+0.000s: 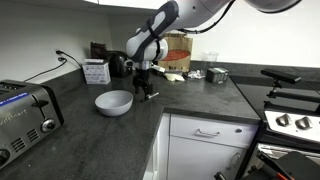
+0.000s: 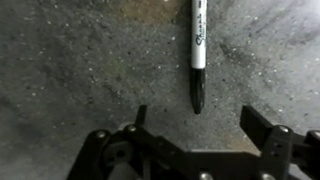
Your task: Put the marker in the bowl
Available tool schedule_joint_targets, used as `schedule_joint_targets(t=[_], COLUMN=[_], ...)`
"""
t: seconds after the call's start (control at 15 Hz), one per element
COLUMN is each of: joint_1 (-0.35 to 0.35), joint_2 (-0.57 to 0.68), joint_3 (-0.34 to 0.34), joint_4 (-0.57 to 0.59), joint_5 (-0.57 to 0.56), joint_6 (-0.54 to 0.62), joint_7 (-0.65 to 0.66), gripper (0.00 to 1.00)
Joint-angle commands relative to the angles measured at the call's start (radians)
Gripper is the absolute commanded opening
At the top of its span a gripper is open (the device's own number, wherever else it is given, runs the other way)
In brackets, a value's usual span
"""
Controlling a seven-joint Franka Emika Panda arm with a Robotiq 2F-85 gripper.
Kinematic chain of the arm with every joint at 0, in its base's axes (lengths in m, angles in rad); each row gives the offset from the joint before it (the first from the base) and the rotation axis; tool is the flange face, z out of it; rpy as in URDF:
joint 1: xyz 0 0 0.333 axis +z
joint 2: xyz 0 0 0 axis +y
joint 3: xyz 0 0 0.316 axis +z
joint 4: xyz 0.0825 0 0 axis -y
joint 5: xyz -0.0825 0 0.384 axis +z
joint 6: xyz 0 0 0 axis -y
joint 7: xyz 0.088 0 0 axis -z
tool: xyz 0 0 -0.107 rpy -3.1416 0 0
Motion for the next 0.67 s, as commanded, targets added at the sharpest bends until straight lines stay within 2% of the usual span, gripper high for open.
schedule_joint_targets(t=[0.0, 0.2, 0.6], joint_1=[-0.007, -0.011, -0.023], joint_2=[0.036, 0.044, 0.067], joint_3=[0.01, 0.007, 0.007], joint_4=[0.07, 0.085, 0.102], joint_5=[-0.017, -0.016, -0.012], joint_6=[-0.061, -0.07, -0.09], joint_7=[-0.009, -0.006, -0.012], gripper=[0.73, 0.68, 0.78])
